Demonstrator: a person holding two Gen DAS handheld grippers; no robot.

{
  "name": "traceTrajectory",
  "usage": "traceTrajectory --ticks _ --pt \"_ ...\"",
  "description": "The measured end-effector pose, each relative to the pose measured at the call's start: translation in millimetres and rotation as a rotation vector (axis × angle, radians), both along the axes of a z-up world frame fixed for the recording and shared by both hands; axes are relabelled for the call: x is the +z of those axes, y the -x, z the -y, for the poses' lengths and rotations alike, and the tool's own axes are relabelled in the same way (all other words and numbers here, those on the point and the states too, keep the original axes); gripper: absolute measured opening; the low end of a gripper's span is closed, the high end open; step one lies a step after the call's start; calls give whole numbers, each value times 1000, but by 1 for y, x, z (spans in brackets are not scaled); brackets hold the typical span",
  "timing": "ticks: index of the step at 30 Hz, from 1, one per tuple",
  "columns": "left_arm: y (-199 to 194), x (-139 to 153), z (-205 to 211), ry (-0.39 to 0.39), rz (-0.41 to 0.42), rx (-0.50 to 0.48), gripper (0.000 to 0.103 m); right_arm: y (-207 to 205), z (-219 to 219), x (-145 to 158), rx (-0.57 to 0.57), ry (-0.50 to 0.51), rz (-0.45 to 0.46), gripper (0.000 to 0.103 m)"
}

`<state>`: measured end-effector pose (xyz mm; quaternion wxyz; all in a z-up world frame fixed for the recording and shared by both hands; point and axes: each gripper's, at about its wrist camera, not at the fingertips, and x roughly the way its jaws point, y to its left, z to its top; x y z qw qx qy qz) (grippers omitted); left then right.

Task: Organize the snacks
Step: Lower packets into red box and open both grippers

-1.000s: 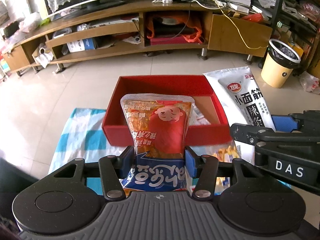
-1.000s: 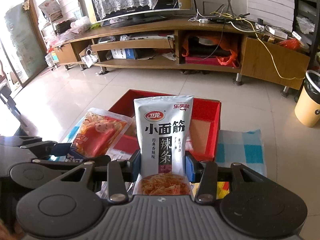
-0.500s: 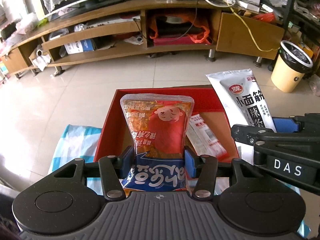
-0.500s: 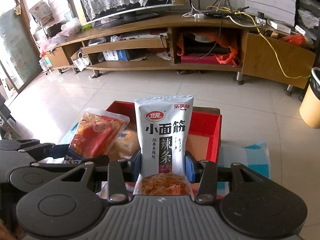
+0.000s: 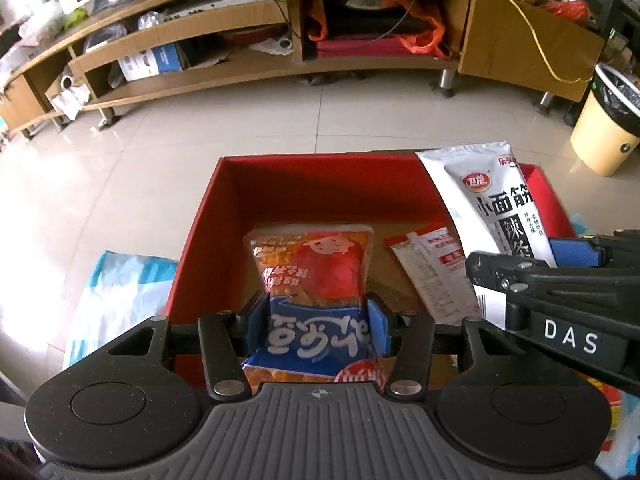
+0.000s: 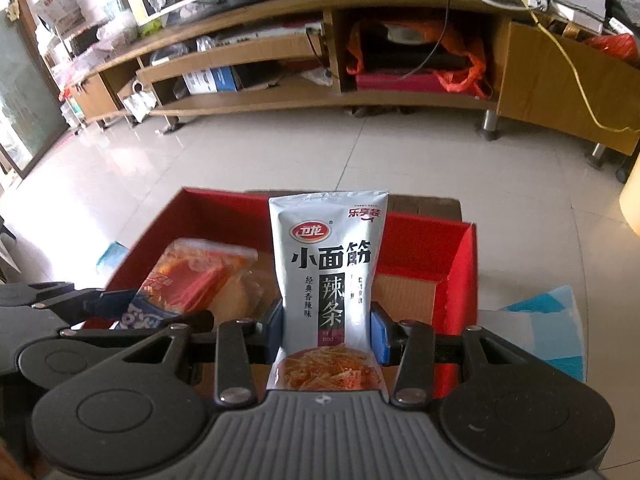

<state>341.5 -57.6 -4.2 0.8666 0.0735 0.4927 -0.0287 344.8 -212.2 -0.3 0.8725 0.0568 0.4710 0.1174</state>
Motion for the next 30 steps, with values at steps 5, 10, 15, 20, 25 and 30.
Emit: traceTrajectory --ticks 5,10,15,20,25,30 --pt "-5 -5 0 -8 -2 -2 64 -7 -1 -18 -11 17 -31 42" --pt "-6 -7 -1 -24 -3 7 69 -8 -4 -25 -9 57 -35 43" --pt "-2 -1 -4 -28 4 20 77 -2 -3 -17 -10 58 -20 49" --pt "3 9 -4 -40 29 26 82 7 1 -4 -24 40 4 50" --pt "7 17 -8 -23 33 23 86 19 2 6 -13 30 23 50" --pt "8 15 -9 -20 25 26 88 24 4 7 -19 23 22 50"
